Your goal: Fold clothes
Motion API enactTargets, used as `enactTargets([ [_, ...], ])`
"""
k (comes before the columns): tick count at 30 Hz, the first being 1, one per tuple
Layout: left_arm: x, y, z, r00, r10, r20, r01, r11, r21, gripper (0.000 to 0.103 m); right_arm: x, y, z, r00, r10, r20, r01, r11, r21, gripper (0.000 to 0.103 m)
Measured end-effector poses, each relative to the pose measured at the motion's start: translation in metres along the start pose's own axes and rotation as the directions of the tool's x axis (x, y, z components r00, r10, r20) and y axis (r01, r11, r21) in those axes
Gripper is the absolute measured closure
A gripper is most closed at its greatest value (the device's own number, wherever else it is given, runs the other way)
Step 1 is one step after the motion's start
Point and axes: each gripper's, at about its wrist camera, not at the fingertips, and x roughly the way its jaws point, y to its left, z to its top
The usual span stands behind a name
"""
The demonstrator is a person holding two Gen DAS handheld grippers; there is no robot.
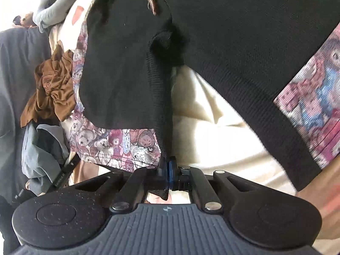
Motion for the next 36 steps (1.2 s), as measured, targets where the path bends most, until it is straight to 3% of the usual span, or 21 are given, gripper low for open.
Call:
enactTargets([
  [17,0.014,0.014,0.007,0.996,-0.069,0.059,0.076,0.990,-0.122,0.082,-0.005,-0.011,0.006,0.999,-0.034,0.011,0.034,0.999,0.017,0.103],
  [19,0.017,0.014,0.008,0.995,-0.078,0.057,0.084,0.989,-0.118,0.086,-0.005,-0.011,0.006,1.000,-0.029,0.007,0.029,1.000,0.011,0.103],
  [20,0.017,0.014,0.008,0.995,-0.079,0.059,0.085,0.989,-0.119,0.099,-0.006,-0.011,0.006,1.000,-0.027,0.005,0.027,1.000,0.008,0.103],
  [36,-0.034,0.014,0.024,0.994,0.021,0.110,-0.024,0.999,0.024,0.100,-0.010,-0.010,0.000,0.999,0.017,-0.046,-0.018,1.000,-0.022,0.103],
])
